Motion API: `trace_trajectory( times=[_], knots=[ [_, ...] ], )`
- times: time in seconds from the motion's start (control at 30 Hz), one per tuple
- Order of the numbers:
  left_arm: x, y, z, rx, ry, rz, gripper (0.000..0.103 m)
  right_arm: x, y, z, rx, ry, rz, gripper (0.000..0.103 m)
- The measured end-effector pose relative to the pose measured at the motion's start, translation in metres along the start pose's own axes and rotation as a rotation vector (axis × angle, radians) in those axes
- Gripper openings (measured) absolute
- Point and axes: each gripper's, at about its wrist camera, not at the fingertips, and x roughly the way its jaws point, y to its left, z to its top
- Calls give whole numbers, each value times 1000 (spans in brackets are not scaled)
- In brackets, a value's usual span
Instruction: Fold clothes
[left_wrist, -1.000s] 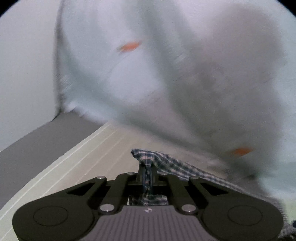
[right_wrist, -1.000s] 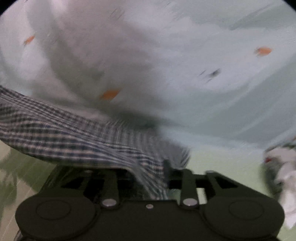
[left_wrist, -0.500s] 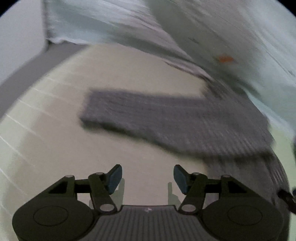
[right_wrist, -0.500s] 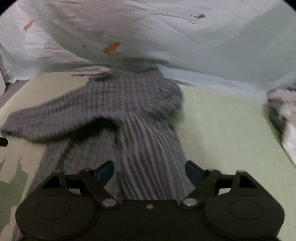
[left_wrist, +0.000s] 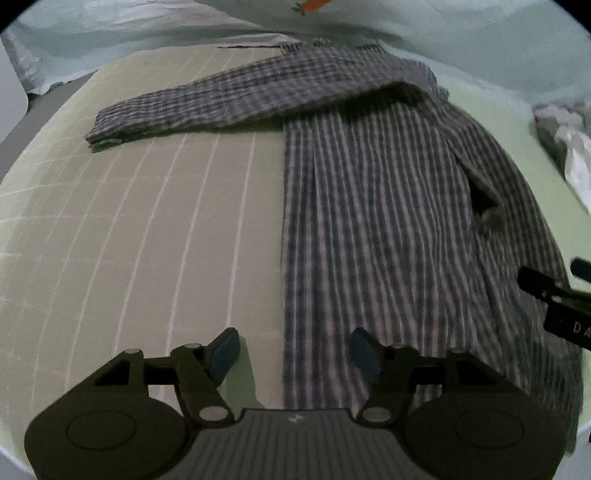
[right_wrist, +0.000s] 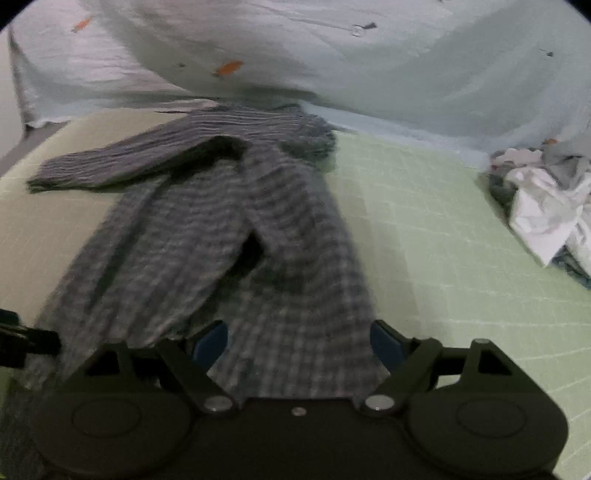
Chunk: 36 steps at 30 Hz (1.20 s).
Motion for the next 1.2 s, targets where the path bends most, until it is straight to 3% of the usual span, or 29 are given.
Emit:
trace_trajectory(
  times=[0.13,0.27,0.4,0.5,0.53,0.57,0.7,0.93,1.2],
  knots=[
    [-5,-1,-16,25,18,16,76,-3,17,-17,-13,31,73,82],
    [-9,-6,-27,68,36,29,80,-2,32,-32,-42,90,116,62],
    [-11,-11,-35,115,46,41,82,-3,35,-41,-26,113,104,53],
    [-12,-11,-38,122,47,38,83,-8,29,-45,4,99,108,24],
    [-12,-11,-39,121,46,37,83,-10,27,-47,15,93,111,6],
    [-12,-11,-40,120,45,37,84,-14,23,-48,33,82,116,3],
    [-13,-12,-40,116,46,39,85,-34,10,-49,104,21,151,1],
    [-15,-13,-45,115,45,43,88,-64,12,-53,125,-43,306,1],
    [-14,-11,-49,111,47,44,94,-39,30,-70,85,98,358,4]
  ],
)
